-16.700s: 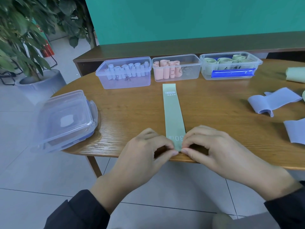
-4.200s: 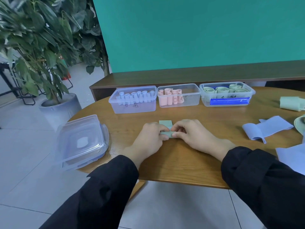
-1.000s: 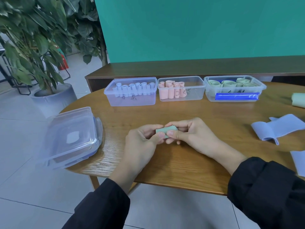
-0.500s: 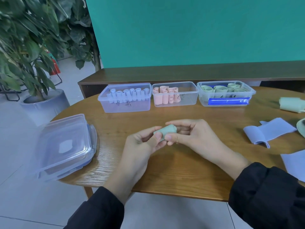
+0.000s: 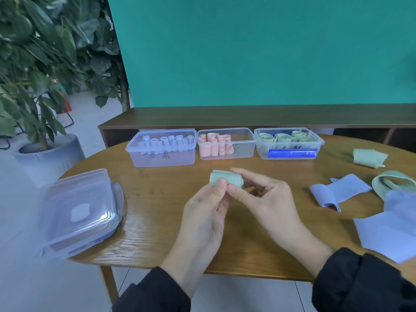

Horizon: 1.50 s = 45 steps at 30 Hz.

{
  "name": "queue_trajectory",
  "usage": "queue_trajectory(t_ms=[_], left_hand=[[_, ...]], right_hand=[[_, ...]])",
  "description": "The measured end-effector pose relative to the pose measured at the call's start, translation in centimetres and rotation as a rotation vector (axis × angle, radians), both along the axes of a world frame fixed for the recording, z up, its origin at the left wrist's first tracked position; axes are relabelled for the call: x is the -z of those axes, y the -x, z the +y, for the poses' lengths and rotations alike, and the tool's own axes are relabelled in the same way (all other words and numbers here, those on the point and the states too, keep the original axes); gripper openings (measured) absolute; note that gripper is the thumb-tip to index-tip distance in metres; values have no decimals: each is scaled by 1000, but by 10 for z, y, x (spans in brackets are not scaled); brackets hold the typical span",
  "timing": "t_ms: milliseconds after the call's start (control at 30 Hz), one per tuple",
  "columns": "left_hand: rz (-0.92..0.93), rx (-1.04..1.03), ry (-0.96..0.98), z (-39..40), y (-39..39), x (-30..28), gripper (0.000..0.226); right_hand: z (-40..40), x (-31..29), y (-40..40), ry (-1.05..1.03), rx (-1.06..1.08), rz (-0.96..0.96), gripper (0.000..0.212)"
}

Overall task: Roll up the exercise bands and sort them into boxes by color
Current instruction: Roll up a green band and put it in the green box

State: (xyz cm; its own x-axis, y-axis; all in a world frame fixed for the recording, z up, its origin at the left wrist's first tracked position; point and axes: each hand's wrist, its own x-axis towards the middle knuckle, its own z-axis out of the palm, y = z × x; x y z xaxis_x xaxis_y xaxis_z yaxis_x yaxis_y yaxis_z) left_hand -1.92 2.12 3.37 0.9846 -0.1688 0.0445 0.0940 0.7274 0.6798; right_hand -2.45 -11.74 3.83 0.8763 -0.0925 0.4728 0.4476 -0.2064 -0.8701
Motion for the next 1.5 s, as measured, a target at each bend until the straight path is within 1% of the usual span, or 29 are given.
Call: queue_trajectory(t_ms=[67, 100, 233, 267, 300, 367, 433, 500, 567, 633, 700, 800, 900, 967, 1067, 1200, 1267, 1367, 1500], left_hand=[[-10, -48, -39, -3, 1, 1, 23], [-22, -63, -65, -4, 2, 1, 23], [-68, -59, -67, -8, 5, 3, 37], [-84, -74, -100, -8, 6, 3, 39], [-114, -107, -173, -8, 6, 3, 38], [-211, -211, -389, -6, 5, 2, 30], [-301, -280, -560, -4, 4, 2, 30], [-395, -314, -680, -5, 7, 1, 31], [-478, -350, -800, -8, 12, -1, 32], [-525, -380, -901, -13, 17, -4, 31], [-525, -435, -952, -19, 20, -5, 32], [-455, -504, -895, -28, 22, -5, 30], [-387, -484, -830, -34, 18, -8, 37], [-373, -464, -833, -38, 15, -11, 42], [-373, -438, -791, -44, 6, -11, 41], [-328, -410, -718, -52, -6, -9, 39], [-303, -413, -707, -55, -12, -9, 37], [-291, -409, -716, -58, -22, -11, 31], [-307, -388, -736, -61, -39, -19, 28]], right_hand=[[0, 0, 4, -33, 2, 26, 31], [-2, 0, 6, -16, 11, 31, 31], [-9, -4, 10, 256, 99, -51, 33], [-12, -6, 11, 315, 103, -63, 34], [-15, -8, 12, 366, 98, -68, 34], [-25, -14, 14, 426, 96, -60, 35], [-33, -22, 17, 383, 100, -22, 43], [-33, -29, 20, 324, 59, 7, 56], [-27, -33, 22, 303, 21, 12, 65], [-22, -35, 22, 294, 52, 8, 62], [-22, -34, 20, 290, 100, -4, 48], [-27, -37, 17, 242, 95, 19, 33], [-34, -42, 14, 180, 65, 41, 24], [-40, -45, 11, 142, 51, 63, 21], [-52, -49, 3, 99, 68, 84, 19], [-80, -62, -18, 65, 156, 84, 17], [-101, -72, -33, 81, 203, 78, 17], [-142, -84, -59, 172, 302, 67, 21], [-194, -92, -97, 239, 433, 111, 24]])
